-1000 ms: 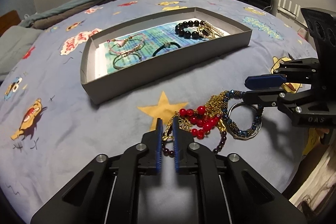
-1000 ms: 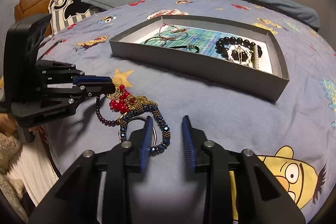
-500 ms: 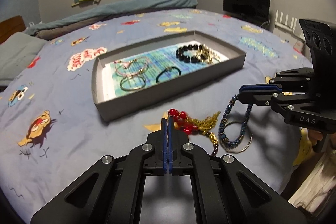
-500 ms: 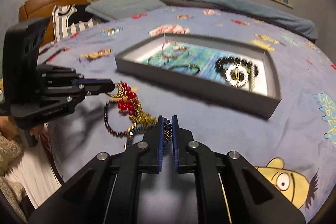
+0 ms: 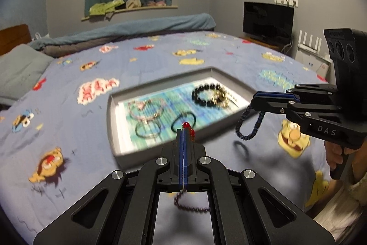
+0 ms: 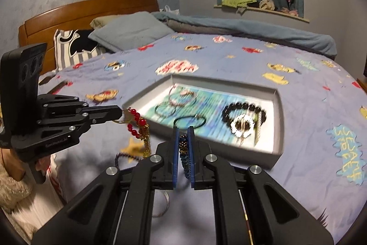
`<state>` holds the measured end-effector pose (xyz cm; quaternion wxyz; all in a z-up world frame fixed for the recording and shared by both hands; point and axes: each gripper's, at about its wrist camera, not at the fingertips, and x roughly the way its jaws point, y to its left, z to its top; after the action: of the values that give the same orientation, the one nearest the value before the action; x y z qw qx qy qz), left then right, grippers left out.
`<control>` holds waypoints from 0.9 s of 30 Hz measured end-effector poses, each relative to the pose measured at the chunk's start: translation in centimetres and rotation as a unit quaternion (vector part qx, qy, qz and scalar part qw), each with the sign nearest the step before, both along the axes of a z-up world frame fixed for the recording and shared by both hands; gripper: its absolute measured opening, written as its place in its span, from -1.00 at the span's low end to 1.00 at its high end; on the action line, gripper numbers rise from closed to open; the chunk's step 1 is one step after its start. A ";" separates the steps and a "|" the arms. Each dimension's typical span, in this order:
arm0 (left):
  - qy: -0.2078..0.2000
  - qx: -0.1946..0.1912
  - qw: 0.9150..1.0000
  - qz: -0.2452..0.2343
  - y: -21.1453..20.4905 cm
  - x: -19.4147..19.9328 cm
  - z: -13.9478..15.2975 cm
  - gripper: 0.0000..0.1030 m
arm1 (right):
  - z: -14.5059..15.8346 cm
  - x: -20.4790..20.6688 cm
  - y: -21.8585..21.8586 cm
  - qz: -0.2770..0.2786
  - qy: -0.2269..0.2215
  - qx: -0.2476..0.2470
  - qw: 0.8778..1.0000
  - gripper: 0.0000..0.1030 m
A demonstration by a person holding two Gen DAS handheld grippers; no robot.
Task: Organize jewelry
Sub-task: 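Carry necklace and blue bracelet into the box and open both tools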
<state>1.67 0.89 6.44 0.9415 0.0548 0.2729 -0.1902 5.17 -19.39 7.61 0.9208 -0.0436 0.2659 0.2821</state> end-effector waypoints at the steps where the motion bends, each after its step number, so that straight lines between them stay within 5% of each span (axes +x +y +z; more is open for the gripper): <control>1: -0.005 0.000 1.000 0.001 0.1 0.3 0.4 -0.98 | 0.4 0.3 -0.1 -0.004 -0.006 0.000 1.000 -0.86; 11: -0.026 -0.007 0.999 0.018 0.2 5.9 3.4 -0.98 | 3.5 5.3 -0.2 -0.039 -0.033 0.013 0.999 -0.86; 27: 0.034 -0.026 0.999 -0.027 -2.9 16.8 1.9 -0.98 | 2.1 16.3 0.5 -0.072 0.000 0.024 0.997 -0.86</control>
<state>18.46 -2.05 8.35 0.9273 0.0308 0.2985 -0.2240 21.48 -18.91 9.76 0.9396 -0.0022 0.2616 0.2209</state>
